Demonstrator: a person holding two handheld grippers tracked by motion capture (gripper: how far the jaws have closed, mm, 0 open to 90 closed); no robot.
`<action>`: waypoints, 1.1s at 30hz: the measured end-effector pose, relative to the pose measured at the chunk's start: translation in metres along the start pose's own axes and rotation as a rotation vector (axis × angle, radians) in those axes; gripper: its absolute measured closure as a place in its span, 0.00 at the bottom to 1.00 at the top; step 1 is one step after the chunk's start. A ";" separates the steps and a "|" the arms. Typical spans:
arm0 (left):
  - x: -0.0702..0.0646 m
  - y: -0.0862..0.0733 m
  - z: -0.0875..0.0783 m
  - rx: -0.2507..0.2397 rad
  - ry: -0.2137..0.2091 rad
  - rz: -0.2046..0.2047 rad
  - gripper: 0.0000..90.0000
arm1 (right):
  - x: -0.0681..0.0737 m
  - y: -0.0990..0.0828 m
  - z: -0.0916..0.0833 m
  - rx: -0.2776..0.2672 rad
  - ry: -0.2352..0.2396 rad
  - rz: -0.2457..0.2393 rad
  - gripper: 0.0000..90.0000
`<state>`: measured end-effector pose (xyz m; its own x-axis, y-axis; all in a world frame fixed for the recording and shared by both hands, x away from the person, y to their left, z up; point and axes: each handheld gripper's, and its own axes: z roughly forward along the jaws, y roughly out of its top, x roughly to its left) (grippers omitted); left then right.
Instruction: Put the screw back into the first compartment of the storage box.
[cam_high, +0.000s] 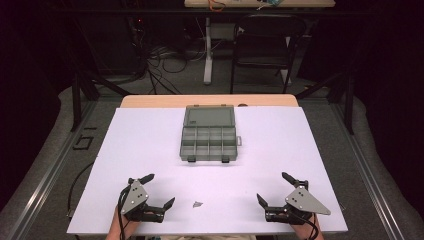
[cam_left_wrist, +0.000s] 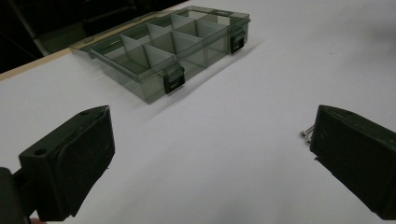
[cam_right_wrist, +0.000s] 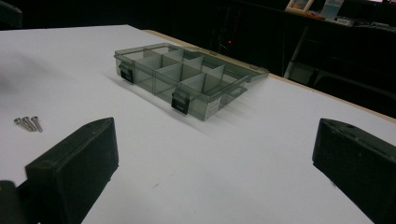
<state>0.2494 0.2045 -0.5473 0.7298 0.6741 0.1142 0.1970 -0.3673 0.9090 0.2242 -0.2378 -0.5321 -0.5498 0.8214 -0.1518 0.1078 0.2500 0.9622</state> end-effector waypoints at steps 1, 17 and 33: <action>-0.001 0.001 0.001 0.003 -0.007 0.002 0.00 | 0.000 0.000 0.000 0.000 0.000 0.000 0.00; -0.009 0.022 0.030 0.107 -0.125 0.038 0.00 | -0.001 -0.001 -0.001 -0.004 -0.008 -0.002 0.00; -0.018 0.046 0.055 0.314 -0.261 0.095 0.01 | -0.003 -0.001 -0.003 -0.004 -0.001 -0.003 0.00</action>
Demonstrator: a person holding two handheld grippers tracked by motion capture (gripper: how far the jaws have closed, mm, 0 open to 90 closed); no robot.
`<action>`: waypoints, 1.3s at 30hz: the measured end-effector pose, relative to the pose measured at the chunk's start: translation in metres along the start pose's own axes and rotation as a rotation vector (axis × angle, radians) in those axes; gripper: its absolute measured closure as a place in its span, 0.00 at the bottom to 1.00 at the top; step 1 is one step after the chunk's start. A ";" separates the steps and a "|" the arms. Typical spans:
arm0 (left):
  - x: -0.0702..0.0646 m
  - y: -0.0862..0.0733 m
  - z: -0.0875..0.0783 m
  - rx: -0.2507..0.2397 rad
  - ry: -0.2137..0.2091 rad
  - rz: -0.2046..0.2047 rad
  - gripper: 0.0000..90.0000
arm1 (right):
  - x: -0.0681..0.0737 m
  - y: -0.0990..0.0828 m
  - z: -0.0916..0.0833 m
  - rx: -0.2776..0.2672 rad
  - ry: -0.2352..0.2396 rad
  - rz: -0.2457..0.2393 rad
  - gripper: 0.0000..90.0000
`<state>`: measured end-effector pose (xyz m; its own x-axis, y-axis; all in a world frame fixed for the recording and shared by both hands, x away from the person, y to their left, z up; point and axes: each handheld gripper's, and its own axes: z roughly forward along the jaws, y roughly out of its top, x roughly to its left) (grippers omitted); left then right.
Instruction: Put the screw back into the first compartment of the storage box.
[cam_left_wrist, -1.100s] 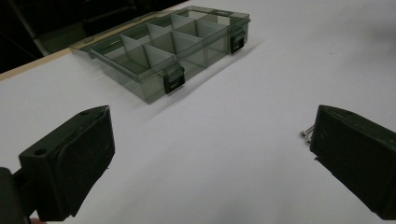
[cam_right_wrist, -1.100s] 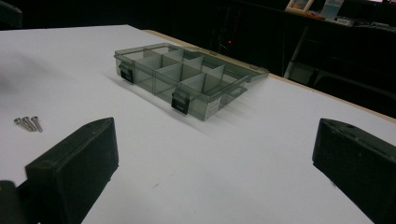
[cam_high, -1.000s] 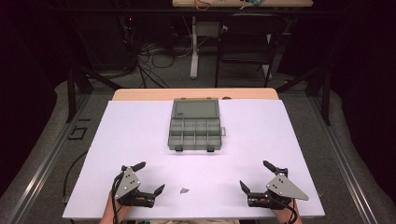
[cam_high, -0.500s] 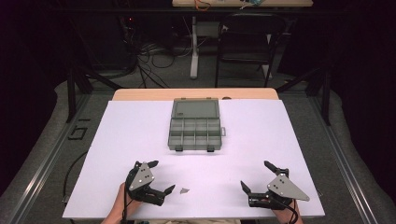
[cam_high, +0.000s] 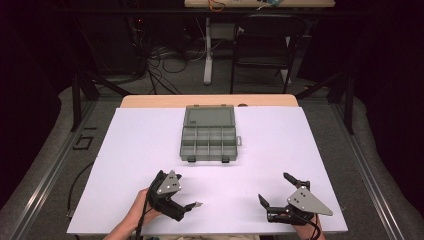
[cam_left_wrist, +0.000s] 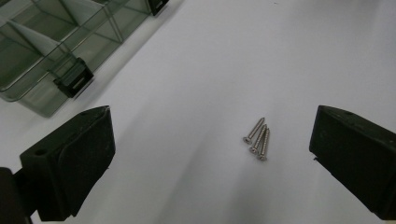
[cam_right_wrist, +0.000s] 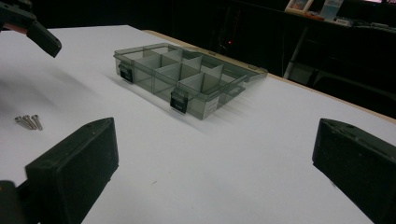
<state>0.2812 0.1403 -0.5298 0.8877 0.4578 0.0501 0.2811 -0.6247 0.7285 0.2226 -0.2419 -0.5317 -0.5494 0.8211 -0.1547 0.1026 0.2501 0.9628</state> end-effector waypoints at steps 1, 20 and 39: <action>0.001 0.002 0.002 0.012 -0.008 0.002 0.01 | 0.000 0.000 0.000 0.000 0.000 0.000 0.00; 0.005 0.030 0.026 0.225 -0.167 0.093 0.49 | 0.000 0.000 -0.001 0.003 0.002 -0.004 0.00; 0.005 0.029 0.044 0.313 -0.250 0.132 0.89 | -0.001 0.000 0.000 0.002 0.001 -0.002 0.00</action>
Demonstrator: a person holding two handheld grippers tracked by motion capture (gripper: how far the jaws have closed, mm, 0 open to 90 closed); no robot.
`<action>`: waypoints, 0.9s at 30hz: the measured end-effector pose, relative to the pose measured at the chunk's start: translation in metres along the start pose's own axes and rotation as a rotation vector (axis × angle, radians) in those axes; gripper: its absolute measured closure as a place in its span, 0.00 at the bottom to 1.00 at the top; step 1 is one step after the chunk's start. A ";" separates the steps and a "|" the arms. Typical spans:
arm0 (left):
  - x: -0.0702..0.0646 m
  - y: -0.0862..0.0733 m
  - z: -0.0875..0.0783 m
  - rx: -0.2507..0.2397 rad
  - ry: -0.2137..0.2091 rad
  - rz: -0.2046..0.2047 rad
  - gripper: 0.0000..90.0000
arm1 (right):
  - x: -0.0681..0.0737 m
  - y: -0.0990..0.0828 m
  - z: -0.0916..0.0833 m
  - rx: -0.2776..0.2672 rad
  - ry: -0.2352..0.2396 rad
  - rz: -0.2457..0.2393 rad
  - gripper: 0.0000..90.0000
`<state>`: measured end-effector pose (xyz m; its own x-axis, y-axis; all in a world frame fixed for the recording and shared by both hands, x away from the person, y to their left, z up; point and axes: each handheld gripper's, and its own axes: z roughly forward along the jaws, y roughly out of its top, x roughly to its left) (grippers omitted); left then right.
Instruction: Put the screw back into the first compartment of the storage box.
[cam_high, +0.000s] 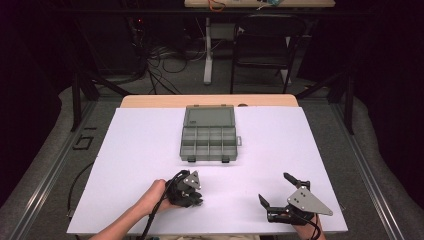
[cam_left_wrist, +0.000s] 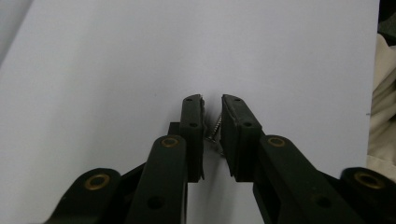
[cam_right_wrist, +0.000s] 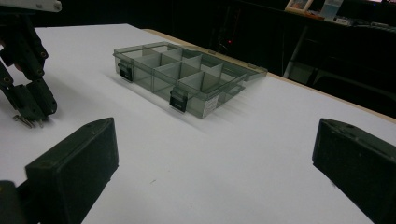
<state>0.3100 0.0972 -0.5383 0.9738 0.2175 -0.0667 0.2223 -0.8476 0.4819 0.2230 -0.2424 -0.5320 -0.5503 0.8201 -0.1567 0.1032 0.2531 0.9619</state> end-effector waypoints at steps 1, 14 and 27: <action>0.000 0.000 0.000 0.000 0.004 0.004 0.90 | 0.000 0.000 0.000 0.001 0.000 0.000 0.00; -0.001 0.003 -0.005 -0.001 0.034 0.042 0.98 | 0.000 0.000 0.000 0.005 0.000 -0.001 0.00; 0.004 0.005 -0.019 0.014 0.061 0.036 0.98 | 0.000 0.000 0.000 0.002 -0.001 -0.001 0.00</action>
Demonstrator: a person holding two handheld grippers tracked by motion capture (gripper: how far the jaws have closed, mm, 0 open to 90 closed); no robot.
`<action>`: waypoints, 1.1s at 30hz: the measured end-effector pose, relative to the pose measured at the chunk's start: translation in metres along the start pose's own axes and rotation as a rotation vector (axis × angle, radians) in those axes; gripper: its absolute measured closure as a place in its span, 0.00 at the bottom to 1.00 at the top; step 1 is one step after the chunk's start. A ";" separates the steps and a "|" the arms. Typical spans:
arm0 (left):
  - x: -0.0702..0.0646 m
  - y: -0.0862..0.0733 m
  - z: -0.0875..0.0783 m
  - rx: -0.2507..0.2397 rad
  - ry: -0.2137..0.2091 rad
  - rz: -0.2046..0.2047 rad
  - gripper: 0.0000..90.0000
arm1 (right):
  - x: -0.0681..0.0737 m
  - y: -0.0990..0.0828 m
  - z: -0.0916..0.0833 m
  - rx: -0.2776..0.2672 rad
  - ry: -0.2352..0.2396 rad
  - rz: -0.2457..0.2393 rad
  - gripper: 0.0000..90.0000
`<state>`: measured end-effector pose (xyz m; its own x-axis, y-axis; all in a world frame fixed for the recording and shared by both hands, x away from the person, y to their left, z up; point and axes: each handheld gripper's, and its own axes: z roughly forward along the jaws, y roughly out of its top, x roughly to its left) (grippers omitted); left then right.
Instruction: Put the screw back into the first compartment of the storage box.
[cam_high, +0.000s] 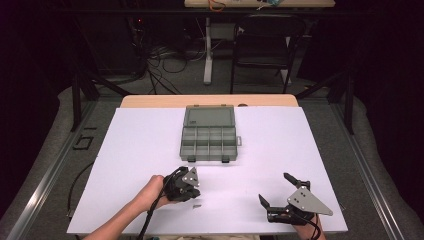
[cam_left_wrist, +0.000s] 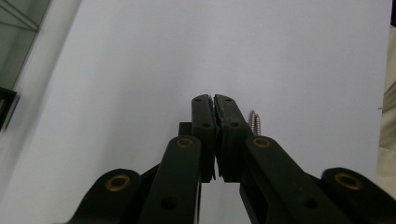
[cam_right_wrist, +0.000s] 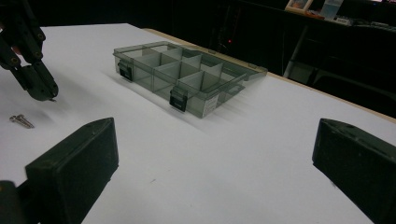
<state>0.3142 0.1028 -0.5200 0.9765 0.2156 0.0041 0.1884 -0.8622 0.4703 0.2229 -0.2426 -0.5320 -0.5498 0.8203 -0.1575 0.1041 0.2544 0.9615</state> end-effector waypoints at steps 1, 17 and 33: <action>0.000 0.000 0.000 -0.001 0.002 -0.001 0.98 | 0.000 0.000 0.000 0.000 0.000 0.000 0.00; 0.015 -0.004 -0.015 0.040 0.041 -0.014 0.98 | 0.000 0.000 0.000 0.002 0.001 0.000 0.00; 0.039 -0.001 -0.047 0.043 0.116 -0.039 0.98 | 0.000 0.000 0.000 0.008 0.003 0.000 0.00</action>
<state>0.3474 0.1339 -0.4791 0.9501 0.2988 0.0900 0.2326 -0.8704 0.4340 0.2230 -0.2430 -0.5320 -0.5520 0.8189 -0.1570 0.1103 0.2584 0.9597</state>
